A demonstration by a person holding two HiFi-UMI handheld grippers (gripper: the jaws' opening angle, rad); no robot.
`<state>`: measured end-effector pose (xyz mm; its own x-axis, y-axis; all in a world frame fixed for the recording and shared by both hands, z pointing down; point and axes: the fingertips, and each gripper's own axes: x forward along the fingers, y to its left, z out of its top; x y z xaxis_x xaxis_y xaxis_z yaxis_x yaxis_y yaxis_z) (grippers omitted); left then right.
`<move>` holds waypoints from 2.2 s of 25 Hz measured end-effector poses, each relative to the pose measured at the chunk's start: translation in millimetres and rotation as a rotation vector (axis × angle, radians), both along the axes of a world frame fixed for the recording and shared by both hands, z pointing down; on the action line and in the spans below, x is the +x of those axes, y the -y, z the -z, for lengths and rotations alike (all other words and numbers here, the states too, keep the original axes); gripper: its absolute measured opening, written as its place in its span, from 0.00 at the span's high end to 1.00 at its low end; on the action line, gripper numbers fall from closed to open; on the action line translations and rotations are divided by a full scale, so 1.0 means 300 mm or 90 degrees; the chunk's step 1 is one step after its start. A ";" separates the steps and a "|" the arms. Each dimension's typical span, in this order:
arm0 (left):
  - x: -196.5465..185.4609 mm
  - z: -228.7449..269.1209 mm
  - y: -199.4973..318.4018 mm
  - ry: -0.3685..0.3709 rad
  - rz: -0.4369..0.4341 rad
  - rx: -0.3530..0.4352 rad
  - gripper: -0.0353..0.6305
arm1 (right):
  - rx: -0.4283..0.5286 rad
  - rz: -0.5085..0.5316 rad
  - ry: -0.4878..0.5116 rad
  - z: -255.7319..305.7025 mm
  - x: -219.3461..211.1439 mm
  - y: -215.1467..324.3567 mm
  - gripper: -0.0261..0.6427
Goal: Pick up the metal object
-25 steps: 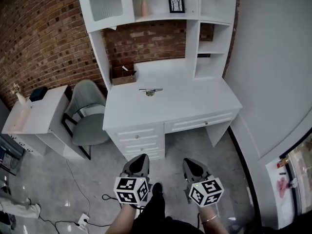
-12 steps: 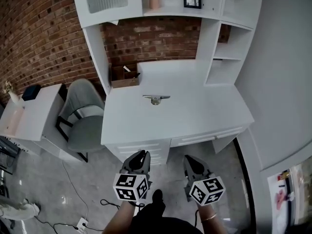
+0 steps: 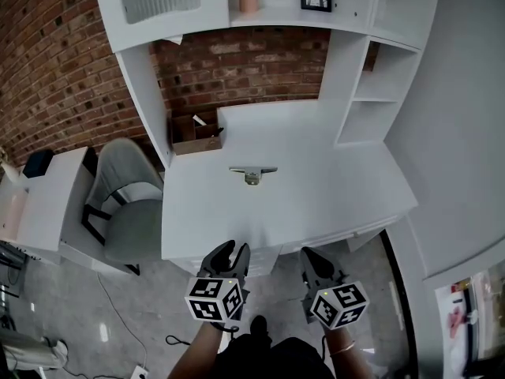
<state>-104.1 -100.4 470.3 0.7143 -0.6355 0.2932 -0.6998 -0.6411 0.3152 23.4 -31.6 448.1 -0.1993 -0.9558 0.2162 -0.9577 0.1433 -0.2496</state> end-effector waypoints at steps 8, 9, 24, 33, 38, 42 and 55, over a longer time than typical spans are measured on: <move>0.059 -0.048 0.110 -0.018 -0.008 -0.051 0.74 | -0.010 0.003 0.005 -0.007 0.023 0.122 0.95; 0.069 -0.053 0.127 -0.016 -0.008 -0.054 0.74 | -0.010 0.006 0.006 -0.008 0.029 0.144 0.95; 0.215 -0.133 0.458 -0.015 0.094 -0.123 0.73 | -0.005 0.099 0.025 -0.011 0.172 0.545 0.95; 0.322 -0.222 0.645 -0.004 0.184 -0.184 0.73 | -0.039 0.179 0.038 -0.059 0.288 0.766 0.95; 0.358 -0.266 0.734 -0.041 0.234 -0.229 0.73 | -0.059 0.223 0.045 -0.093 0.314 0.873 0.95; 0.377 -0.295 0.789 -0.059 0.270 -0.250 0.73 | -0.074 0.259 0.050 -0.128 0.315 0.933 0.95; 0.411 -0.403 0.924 -0.186 0.360 -0.360 0.73 | -0.117 0.320 0.060 -0.212 0.302 1.050 0.95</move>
<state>19.2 -377.6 591.2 0.4298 -0.7329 0.5273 -0.7086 0.0882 0.7001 114.1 -346.8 511.6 -0.6481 -0.6862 0.3302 -0.7552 0.5233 -0.3948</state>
